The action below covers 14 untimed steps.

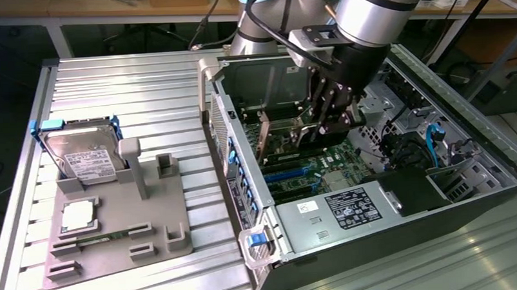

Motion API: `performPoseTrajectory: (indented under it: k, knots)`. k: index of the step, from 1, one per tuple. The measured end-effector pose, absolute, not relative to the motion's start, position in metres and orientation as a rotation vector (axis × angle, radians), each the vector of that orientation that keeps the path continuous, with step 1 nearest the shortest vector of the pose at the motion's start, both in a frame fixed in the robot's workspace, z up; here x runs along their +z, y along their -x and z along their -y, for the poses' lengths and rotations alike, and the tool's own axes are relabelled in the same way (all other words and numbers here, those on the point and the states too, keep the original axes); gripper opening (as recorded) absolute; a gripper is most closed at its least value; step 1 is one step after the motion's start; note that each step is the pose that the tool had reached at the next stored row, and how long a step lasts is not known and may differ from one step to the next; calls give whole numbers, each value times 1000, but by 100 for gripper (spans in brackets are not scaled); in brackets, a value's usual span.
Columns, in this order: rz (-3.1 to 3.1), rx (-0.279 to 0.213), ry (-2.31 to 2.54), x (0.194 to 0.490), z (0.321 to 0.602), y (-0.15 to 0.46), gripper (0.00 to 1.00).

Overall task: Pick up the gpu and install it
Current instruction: 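Insert the gpu into the slot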

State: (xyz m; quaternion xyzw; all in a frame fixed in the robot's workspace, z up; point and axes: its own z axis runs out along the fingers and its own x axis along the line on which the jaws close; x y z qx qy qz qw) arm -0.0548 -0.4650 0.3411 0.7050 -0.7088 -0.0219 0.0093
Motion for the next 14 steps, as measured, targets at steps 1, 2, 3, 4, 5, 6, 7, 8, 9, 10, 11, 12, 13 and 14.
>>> performPoseTrajectory:
  k: [1, 2, 3, 4, 5, 6, 7, 8, 9, 10, 11, 12, 13, 14]
  knots:
    - [2214, -68, -2202, 341, 465, 55, 27]
    - [2214, -68, -2202, 340, 465, 55, 27]
    - [2214, -68, -2202, 338, 465, 55, 27]
    - [2214, -68, -2202, 338, 465, 55, 27]
    - [2214, -68, -2202, 337, 465, 55, 27]
    - [2214, -68, -2202, 337, 465, 55, 27]
    - [2214, -68, -2202, 336, 465, 55, 27]
    - [2214, -68, -2201, 335, 465, 55, 27]
    - [2214, -68, -2201, 334, 465, 55, 27]
    - [2214, -67, -2201, 333, 465, 55, 27]
    - [2213, -67, -2201, 332, 465, 55, 27]
    - [2213, -67, -2201, 331, 465, 55, 27]
    - [2213, -67, -2201, 331, 465, 55, 27]
    - [2213, -67, -2201, 331, 465, 55, 27]
